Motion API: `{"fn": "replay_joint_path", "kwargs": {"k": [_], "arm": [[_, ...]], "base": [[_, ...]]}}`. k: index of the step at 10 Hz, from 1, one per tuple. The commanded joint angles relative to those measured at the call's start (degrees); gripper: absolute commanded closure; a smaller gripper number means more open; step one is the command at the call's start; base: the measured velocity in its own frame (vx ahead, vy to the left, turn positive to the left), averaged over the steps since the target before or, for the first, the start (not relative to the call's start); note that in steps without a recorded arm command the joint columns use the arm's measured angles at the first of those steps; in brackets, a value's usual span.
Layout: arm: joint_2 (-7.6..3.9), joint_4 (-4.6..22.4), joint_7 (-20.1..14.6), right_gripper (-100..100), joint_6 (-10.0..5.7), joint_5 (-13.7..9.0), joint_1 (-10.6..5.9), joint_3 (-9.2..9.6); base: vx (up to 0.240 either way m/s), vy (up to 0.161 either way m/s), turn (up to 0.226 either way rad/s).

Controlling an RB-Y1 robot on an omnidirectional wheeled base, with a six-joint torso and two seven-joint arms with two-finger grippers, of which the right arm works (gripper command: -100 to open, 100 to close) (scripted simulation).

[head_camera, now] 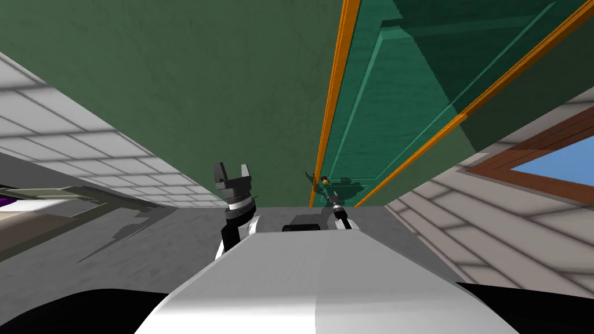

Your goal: Pull the door open

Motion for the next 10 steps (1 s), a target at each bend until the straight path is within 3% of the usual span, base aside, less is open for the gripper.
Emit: {"fn": "replay_joint_path", "kwargs": {"k": [1, 6, 8, 9, 10], "arm": [[-0.56, 0.6, 0.2, -100, -0.42, -0.8, 0.11, -1.16], [-3.13, 3.6, 0.9, -100, -2.38, -4.4, 0.63, -6.53], [-3.17, 4.5, 1.1, -100, -2.78, -4.3, -0.09, -6.46], [-3.17, 4.5, 1.1, 100, -2.78, -4.3, -0.09, -6.46], [-3.17, 4.5, 1.1, 100, -2.78, -4.3, -0.09, -6.46]], "base": [[0.044, 0.002, 0.195], [0.176, -0.02, 0.28], [0.083, -0.029, 0.052], [0.0, -0.004, -0.015], [-0.016, -0.002, 0.001]]}}
